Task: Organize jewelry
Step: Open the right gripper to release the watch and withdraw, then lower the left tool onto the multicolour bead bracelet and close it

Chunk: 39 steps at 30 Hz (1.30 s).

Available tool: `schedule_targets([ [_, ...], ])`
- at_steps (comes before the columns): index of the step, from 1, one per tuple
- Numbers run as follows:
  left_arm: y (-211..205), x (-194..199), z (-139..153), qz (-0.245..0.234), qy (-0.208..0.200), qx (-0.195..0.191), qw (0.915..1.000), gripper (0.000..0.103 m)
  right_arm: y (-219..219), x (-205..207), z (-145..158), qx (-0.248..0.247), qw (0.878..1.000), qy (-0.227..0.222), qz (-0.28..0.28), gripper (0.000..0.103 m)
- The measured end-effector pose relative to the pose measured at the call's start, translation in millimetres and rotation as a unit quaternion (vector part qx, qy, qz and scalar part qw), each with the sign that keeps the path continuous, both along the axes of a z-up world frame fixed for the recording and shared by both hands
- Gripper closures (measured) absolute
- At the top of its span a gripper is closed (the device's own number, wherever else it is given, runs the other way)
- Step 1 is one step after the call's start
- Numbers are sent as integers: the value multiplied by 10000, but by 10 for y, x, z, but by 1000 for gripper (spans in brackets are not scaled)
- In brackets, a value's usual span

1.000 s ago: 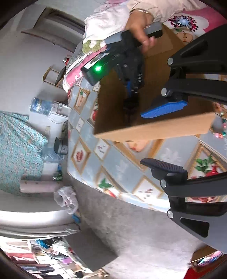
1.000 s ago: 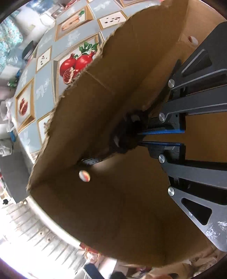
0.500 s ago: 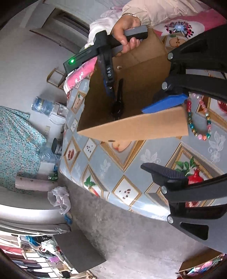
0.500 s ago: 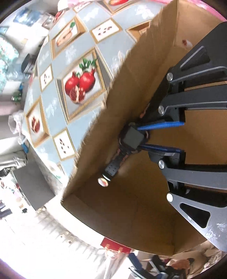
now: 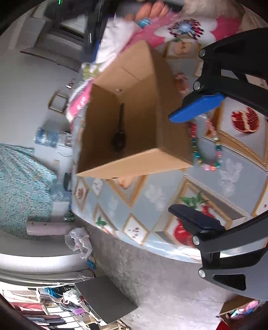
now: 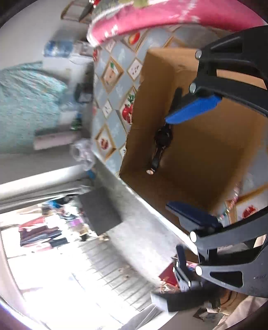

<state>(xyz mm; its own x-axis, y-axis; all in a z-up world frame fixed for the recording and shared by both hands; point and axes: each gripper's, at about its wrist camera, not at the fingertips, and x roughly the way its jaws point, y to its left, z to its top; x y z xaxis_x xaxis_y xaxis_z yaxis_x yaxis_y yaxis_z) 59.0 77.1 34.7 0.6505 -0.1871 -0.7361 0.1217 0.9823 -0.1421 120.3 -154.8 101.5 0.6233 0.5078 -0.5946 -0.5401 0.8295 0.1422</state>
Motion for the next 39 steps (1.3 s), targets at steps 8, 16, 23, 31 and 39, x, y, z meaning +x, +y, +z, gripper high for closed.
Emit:
schedule_targets([
  [8,-140,-174,-191,89,178,63,9998,23,-107,-485,-452,-323,9971,93,-684,10],
  [16,-263,-238,-295,-74,255,1088,9937,23,-298,-701,-451,-1352,9685,-70,-2091,8],
  [23,60,-389,-227,1113,-126,877,9898,23,-288,-613,-766,-1313,9705,-100,-2022,8],
  [31,69,-422,-435,1006,240,681,9923,23,-91,-746,-1007,-897,9831,59,-1598,9],
  [39,-101,-384,-613,849,367,339,9951,43,126,-738,-1064,-461,9911,109,-1240,27],
])
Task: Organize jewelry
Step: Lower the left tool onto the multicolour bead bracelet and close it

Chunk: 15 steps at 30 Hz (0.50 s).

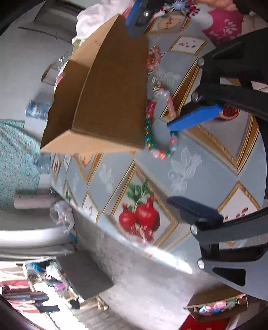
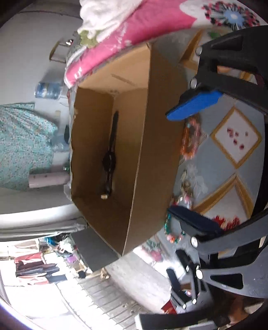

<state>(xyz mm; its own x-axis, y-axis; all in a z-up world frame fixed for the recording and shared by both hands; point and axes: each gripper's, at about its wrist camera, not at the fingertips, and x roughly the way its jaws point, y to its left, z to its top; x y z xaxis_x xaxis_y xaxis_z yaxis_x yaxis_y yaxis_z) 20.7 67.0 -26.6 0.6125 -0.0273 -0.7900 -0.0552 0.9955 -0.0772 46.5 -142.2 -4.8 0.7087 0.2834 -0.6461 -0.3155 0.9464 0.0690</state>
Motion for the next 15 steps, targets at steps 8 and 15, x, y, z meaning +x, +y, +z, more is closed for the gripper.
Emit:
schedule_targets([
  [8,-34,176,-123,-82,156,-48,9998,55,142,95,-272,88,9966,655,494,65],
  [15,-39,341,-111,-125,42,-277,9995,55,151,153,-357,291,9947,802,567,81],
])
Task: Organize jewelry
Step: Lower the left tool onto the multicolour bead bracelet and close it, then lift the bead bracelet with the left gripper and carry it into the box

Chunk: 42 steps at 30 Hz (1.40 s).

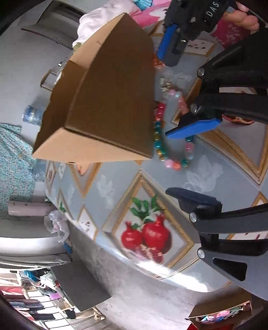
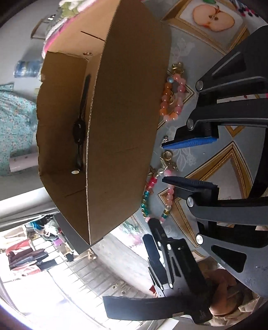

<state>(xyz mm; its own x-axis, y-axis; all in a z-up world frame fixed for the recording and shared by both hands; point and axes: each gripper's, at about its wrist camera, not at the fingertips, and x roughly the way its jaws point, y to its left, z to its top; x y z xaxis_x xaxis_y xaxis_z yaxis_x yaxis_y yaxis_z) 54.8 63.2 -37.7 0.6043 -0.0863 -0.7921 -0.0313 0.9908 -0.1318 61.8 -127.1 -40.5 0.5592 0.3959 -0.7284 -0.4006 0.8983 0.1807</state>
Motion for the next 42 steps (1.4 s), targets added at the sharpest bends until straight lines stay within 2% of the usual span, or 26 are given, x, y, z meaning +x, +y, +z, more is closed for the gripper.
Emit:
schedule_targets([
  [4,12,18,-12,-92,-131,34,9999,55,43,24,-42,40,10000,-6,25,84],
  [8,1,77,-90,-227,28,67,9997,55,134,69,-89,-37,9999,13,145,85],
  [10,-14,99,-129,-256,86,114,9996,59,153,106,-102,-60,9998,1,181,85],
  [16,-77,106,-156,-297,3,494,9983,81,95,126,-110,24,9998,28,170,85],
  [18,-122,93,-171,-317,-62,711,9969,93,72,121,-115,70,9998,48,156,85],
  [20,-156,66,-182,-325,-129,819,9960,94,59,109,-107,106,9998,23,150,85],
  [27,-74,-67,-160,-417,-146,456,9980,94,40,66,-105,125,9996,-31,271,84],
  [33,143,-241,-172,-326,-19,126,9994,94,148,82,-134,23,9988,86,481,76],
  [36,257,-290,-174,-279,-12,-25,9996,94,243,86,-138,-67,9982,90,585,76],
  [42,311,-337,-181,-364,-87,-113,9992,94,427,171,-167,-182,9975,224,645,76],
])
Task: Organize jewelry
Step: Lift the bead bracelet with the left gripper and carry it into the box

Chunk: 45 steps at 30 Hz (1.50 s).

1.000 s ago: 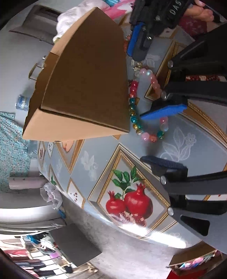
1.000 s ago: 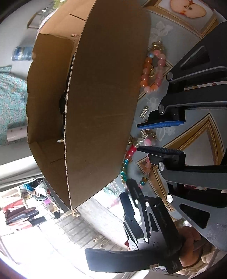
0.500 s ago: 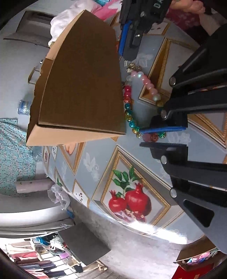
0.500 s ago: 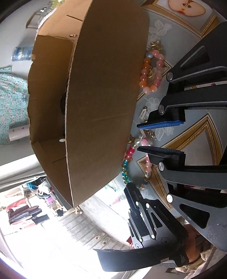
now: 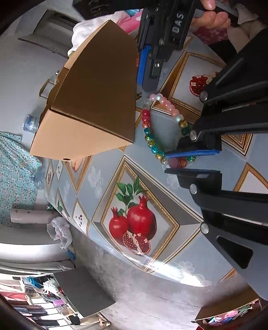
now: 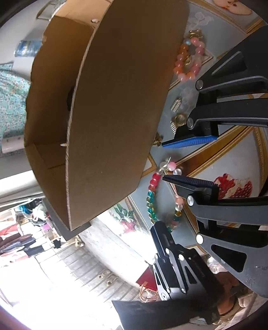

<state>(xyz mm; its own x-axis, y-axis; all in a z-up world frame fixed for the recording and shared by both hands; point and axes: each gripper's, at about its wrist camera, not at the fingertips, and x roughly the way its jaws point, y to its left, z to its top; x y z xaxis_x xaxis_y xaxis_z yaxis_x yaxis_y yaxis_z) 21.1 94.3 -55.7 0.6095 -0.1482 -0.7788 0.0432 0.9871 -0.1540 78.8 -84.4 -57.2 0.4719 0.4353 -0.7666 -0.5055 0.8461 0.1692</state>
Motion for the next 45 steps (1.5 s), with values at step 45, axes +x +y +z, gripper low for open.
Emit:
schedule_targets([
  [45,-169,146,143,103,350,301,9989,93,32,-183,51,-573,9970,-516,-72,95],
])
